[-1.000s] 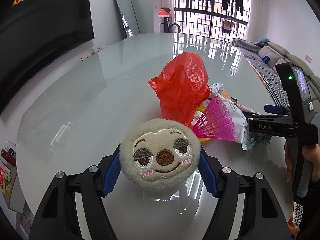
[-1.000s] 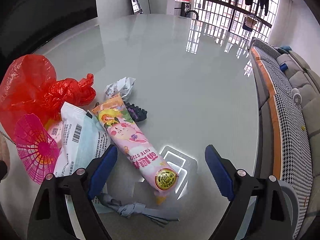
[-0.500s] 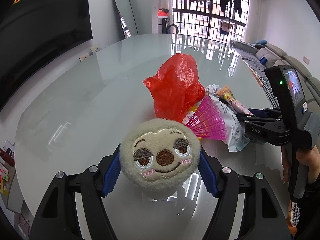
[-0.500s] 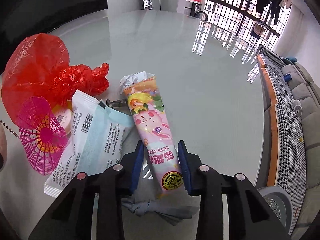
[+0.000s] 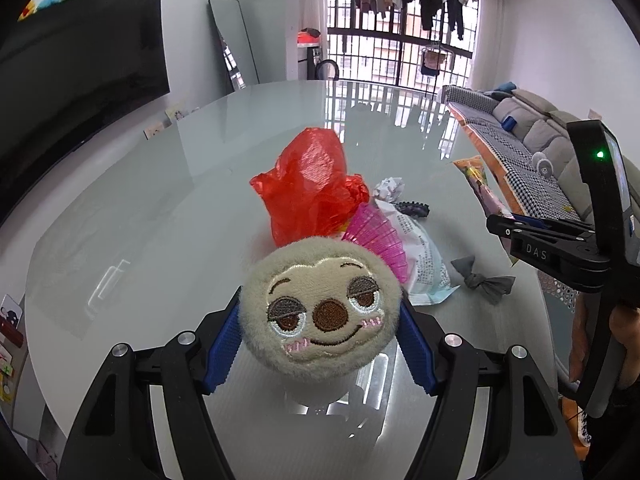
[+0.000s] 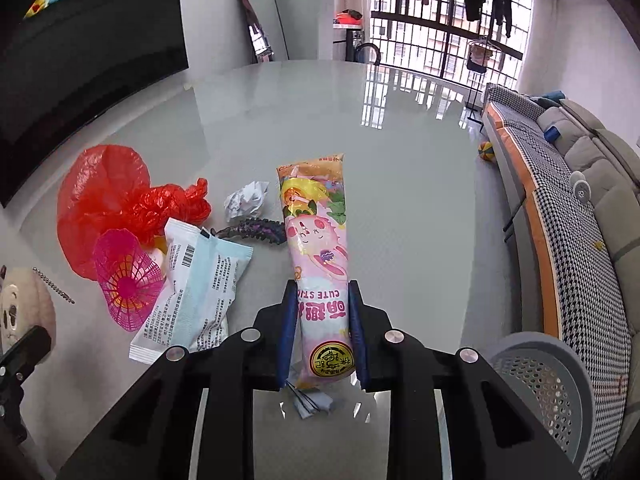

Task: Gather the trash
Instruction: 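Carry both items over the grey wastebasket and open both tools to drop them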

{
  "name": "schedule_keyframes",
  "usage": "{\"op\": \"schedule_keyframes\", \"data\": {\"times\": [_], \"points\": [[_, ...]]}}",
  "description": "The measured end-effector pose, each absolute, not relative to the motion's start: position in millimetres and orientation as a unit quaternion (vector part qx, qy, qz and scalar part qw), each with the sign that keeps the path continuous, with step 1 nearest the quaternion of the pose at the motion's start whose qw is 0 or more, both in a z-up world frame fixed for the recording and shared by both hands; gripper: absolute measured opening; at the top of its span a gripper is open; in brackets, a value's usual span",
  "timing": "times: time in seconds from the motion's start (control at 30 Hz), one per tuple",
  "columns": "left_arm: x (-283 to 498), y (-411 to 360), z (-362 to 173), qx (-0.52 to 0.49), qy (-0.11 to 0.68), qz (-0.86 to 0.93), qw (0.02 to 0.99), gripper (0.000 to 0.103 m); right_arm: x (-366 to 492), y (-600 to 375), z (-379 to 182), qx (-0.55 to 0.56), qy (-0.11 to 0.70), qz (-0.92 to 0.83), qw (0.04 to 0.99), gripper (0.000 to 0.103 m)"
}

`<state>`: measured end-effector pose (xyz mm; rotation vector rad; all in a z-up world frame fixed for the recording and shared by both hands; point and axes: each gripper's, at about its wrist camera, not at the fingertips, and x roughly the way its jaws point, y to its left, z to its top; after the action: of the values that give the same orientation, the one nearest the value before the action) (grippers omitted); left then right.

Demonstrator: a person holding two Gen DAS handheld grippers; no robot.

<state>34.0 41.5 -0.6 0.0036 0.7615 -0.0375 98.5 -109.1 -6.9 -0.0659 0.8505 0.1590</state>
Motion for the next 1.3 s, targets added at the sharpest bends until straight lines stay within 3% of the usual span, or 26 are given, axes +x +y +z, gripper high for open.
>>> {"op": "schedule_keyframes", "data": {"times": [0.37, 0.73, 1.3], "points": [[41, -40, 13, 0.023, 0.356, -0.109, 0.928, 0.068, 17, -190, 15, 0.039, 0.393, 0.005, 0.919, 0.024], [38, -157, -1, 0.070, 0.374, -0.219, 0.899, 0.068, -50, -288, -17, 0.098, 0.424, -0.097, 0.895, 0.024], [42, -255, -36, 0.115, 0.405, -0.272, 0.865, 0.071, -64, -354, -57, 0.155, 0.444, -0.117, 0.875, 0.025]]}}
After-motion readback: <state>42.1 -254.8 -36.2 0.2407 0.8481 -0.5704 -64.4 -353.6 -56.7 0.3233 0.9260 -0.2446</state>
